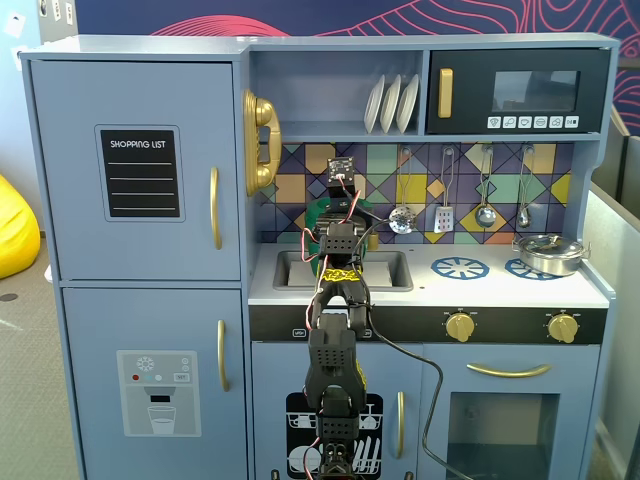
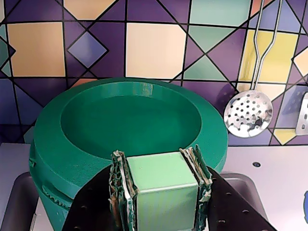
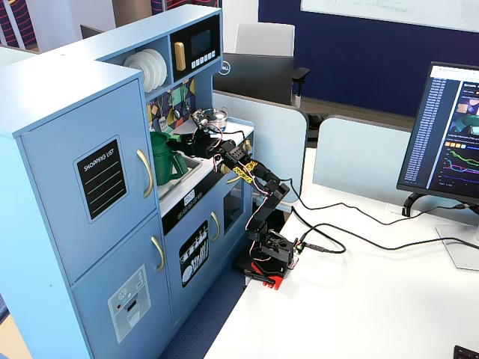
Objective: Pick up the lid from the counter and put it on the green recipient
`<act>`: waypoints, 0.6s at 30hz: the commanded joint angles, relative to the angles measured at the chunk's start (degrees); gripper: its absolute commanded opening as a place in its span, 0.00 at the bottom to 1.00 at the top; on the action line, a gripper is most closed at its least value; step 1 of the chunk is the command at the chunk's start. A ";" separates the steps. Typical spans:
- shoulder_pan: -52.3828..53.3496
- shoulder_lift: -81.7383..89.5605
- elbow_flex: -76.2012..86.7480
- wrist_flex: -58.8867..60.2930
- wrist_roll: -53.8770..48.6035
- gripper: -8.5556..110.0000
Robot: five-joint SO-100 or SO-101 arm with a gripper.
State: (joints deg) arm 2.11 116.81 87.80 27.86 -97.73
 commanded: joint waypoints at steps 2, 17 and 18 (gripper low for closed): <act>-1.58 0.53 -4.31 -1.49 -0.88 0.07; -0.79 0.44 -6.06 -0.70 -1.67 0.07; -0.62 0.62 -5.63 -0.62 -1.67 0.07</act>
State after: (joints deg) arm 1.93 115.93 85.34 27.95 -98.53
